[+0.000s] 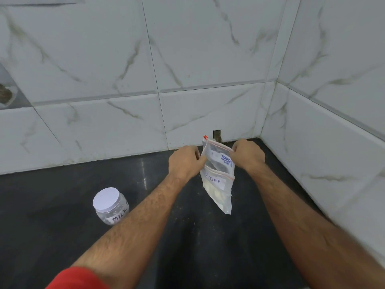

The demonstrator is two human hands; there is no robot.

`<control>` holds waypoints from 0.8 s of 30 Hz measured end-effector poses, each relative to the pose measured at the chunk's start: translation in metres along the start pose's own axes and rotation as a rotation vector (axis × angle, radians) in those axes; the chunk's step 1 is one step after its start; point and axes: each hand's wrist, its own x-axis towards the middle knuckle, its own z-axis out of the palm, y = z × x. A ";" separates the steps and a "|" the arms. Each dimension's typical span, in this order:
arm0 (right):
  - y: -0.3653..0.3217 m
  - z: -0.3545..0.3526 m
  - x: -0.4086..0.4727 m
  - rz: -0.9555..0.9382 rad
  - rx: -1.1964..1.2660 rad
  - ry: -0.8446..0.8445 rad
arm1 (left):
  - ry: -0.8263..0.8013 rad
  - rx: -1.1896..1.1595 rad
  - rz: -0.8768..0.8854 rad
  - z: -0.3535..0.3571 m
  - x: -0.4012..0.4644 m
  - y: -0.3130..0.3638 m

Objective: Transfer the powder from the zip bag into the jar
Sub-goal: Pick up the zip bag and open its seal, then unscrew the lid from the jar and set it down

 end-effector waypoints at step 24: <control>-0.093 -0.013 -0.027 -0.368 0.535 0.254 | 0.060 -0.279 -0.016 -0.046 -0.011 -0.067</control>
